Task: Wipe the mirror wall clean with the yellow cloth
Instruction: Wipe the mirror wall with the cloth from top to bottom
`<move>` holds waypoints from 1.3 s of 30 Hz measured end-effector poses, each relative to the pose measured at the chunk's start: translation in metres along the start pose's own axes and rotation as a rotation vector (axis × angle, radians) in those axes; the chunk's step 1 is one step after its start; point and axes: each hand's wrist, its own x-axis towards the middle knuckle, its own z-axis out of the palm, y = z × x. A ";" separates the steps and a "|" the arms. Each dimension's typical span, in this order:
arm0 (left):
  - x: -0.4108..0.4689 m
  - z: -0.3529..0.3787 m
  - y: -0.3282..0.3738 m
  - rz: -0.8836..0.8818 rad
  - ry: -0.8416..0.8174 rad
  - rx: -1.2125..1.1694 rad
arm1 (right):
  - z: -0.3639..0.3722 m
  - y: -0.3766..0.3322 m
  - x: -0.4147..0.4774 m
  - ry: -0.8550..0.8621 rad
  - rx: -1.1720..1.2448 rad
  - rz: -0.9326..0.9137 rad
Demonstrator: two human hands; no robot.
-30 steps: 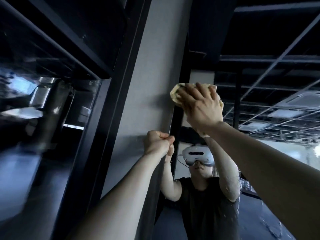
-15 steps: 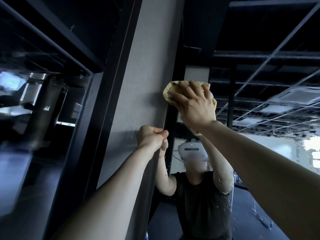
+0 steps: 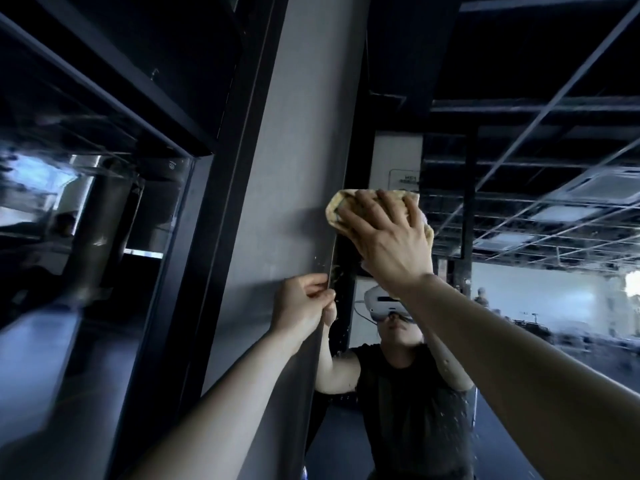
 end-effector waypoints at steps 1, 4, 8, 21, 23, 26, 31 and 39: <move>-0.006 -0.002 -0.002 -0.013 -0.019 -0.010 | 0.004 -0.004 -0.004 0.024 -0.024 -0.004; -0.025 -0.010 -0.013 -0.062 -0.040 -0.049 | 0.012 -0.013 -0.023 0.096 -0.052 -0.040; -0.055 -0.024 -0.037 -0.189 -0.010 -0.092 | 0.010 -0.042 -0.077 0.039 -0.039 -0.152; -0.075 -0.023 -0.075 -0.211 0.013 0.099 | 0.003 -0.032 -0.066 -0.098 -0.004 -0.019; -0.078 -0.024 -0.078 -0.215 0.031 0.082 | 0.007 -0.049 -0.086 -0.111 0.011 -0.072; -0.080 -0.024 -0.082 -0.209 0.009 0.082 | 0.011 -0.074 -0.123 -0.177 -0.010 -0.233; -0.079 -0.019 -0.080 -0.274 0.055 0.253 | 0.011 -0.078 -0.162 -0.282 -0.057 -0.390; -0.084 -0.024 -0.084 -0.236 0.092 0.134 | -0.019 0.007 -0.205 -0.142 0.001 -0.271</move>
